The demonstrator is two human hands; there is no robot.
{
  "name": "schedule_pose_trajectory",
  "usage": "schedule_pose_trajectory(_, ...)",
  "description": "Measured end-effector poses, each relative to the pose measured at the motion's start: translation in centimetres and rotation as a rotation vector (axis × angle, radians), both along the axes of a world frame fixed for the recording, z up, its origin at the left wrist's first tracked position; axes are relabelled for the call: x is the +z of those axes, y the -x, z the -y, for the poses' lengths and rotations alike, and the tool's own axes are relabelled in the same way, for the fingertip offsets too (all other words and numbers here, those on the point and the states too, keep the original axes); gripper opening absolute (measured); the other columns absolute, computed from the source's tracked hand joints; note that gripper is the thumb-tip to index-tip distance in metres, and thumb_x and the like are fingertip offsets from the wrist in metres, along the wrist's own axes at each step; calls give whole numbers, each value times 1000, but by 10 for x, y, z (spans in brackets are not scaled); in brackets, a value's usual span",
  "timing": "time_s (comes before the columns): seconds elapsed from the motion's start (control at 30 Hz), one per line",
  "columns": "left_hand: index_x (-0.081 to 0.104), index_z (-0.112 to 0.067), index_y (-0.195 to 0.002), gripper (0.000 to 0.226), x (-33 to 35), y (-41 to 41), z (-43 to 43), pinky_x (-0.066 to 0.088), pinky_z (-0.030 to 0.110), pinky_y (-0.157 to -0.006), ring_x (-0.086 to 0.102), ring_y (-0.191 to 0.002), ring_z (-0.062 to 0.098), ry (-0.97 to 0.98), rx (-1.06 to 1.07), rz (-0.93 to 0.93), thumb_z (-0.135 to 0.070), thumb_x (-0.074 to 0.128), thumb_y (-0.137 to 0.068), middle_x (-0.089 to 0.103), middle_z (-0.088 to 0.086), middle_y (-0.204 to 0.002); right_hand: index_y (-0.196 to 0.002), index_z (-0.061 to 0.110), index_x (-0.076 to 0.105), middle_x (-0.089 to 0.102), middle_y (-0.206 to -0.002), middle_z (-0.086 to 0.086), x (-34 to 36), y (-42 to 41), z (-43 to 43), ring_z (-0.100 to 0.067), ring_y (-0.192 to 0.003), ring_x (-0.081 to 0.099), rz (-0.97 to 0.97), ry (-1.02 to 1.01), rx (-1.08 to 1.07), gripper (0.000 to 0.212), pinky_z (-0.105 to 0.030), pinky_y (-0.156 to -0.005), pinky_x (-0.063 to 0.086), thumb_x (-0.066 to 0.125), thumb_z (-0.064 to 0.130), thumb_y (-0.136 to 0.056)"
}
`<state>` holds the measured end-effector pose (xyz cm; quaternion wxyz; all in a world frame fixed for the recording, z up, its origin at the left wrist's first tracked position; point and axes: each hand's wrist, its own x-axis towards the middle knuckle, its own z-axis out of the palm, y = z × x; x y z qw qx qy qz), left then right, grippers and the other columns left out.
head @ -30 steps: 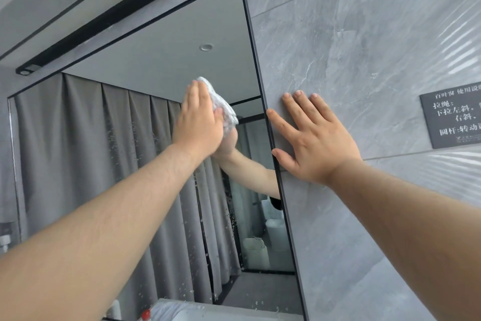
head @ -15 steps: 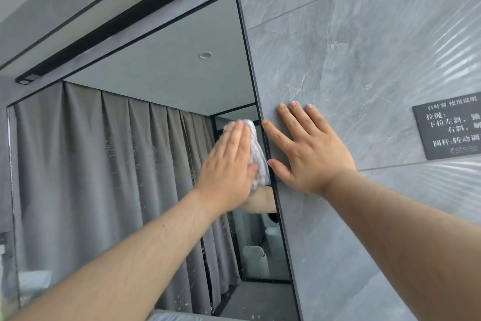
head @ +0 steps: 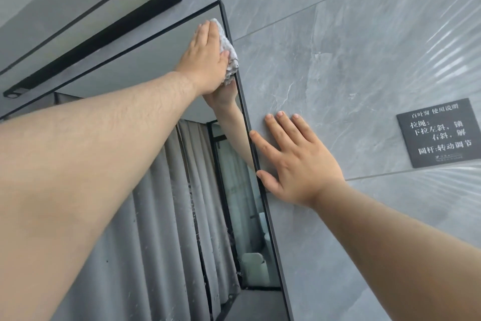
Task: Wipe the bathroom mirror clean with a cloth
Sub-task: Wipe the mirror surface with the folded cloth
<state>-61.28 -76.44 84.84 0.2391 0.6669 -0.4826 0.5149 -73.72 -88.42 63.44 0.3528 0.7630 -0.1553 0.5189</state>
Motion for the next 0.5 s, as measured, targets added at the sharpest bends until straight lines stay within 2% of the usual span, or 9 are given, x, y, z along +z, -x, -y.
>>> schedule_pose_trajectory(0.2, -1, -6, -157, 63, -43, -8, 1, 2, 37, -124, -4, -153, 25, -16, -38, 58, -28, 29, -105, -3, 13, -165, -152, 18, 39, 34, -156, -24, 0, 0, 0, -42, -146, 28, 1, 5, -11, 73, -55, -121, 18, 36, 56, -91)
schedule_pose_trajectory(0.4, -3, 2, -154, 70, -148, -19, -15, -4, 36, -124, -7, -152, 29, -206, 59, 181, -29, 32, -102, -6, 21, -163, -152, 16, 40, 35, -155, -26, -1, 1, 0, -43, -146, 29, -2, 10, -5, 73, -56, -121, 18, 36, 57, -91)
schedule_pose_trajectory(0.5, 9, 7, -153, 72, -210, -27, -18, 8, 41, -124, 6, -152, 35, -200, 93, 205, -34, 26, -97, 9, 26, -162, -152, 15, 40, 35, -154, -27, -2, 2, 0, -44, -145, 29, -19, 10, -4, 75, -56, -121, 18, 35, 58, -90)
